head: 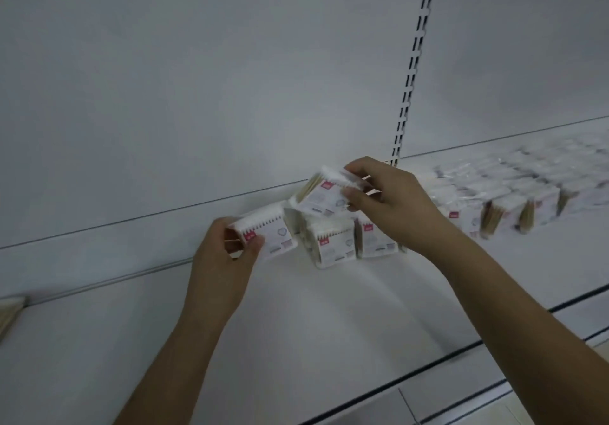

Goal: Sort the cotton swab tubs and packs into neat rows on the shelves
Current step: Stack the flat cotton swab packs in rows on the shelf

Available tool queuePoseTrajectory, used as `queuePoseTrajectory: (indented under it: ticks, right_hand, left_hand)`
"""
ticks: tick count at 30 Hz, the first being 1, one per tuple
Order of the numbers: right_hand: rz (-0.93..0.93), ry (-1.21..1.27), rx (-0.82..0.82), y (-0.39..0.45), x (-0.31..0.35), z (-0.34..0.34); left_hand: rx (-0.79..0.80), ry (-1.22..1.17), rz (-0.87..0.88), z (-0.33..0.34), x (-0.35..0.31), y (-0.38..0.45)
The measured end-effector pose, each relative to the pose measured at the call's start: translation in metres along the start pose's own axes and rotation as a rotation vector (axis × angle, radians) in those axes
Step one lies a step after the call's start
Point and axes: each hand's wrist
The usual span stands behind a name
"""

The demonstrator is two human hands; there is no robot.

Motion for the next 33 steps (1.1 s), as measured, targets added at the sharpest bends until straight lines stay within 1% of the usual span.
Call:
queuePoseTrajectory:
  ticks: [2,4,7,9,14,15,18,20,23,26,30,33]
  right_hand:
    - [-0.036,-0.018,0.035,0.014,0.001,0.015]
    - [-0.076,-0.064,0.073,0.028,0.000,0.028]
    - [-0.177,-0.218,0.157,0.047,-0.006,0.047]
    - [-0.216,-0.270,0.197,0.054,-0.012,0.056]
    - [-0.237,-0.279,0.185,0.057,-0.008,0.050]
    - [-0.233,-0.278,0.182,0.055,-0.004,0.043]
    - [-0.173,-0.258,0.157,0.045,0.004,0.008]
    - [-0.126,-0.251,0.116,0.034,0.004,-0.018]
    - [-0.027,-0.260,0.089,0.009,-0.010,-0.047]
    - [0.049,-0.313,0.075,-0.017,-0.040,-0.055]
    - [0.081,-0.385,-0.003,-0.035,-0.075,-0.051]
    - [0.068,-0.391,-0.051,-0.036,-0.077,-0.054]
  left_hand:
    - [-0.076,0.023,-0.013,-0.010,0.007,0.007]
    - [-0.104,0.077,-0.009,-0.018,0.016,0.014]
    - [-0.088,0.130,-0.018,-0.026,0.033,0.024]
    - [-0.091,0.159,-0.019,-0.030,0.040,0.026]
    - [-0.061,0.166,-0.052,-0.037,0.039,0.026]
    - [-0.007,0.154,-0.041,-0.037,0.033,0.024]
    - [0.252,0.104,0.065,-0.023,0.006,0.014]
    - [0.321,0.100,0.148,-0.006,-0.011,0.006]
    - [0.344,0.106,0.233,0.025,-0.022,0.000]
    - [0.321,0.163,0.298,0.055,-0.017,-0.003]
    - [0.215,0.154,0.238,0.076,-0.010,-0.005]
    - [0.171,0.118,0.223,0.080,-0.010,-0.011]
Point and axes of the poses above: each hand's wrist, its own y-axis towards the middle knuckle, its own z-axis out of the palm, x = y × z, and after that the axes turned 15 degrees about y, right-handed
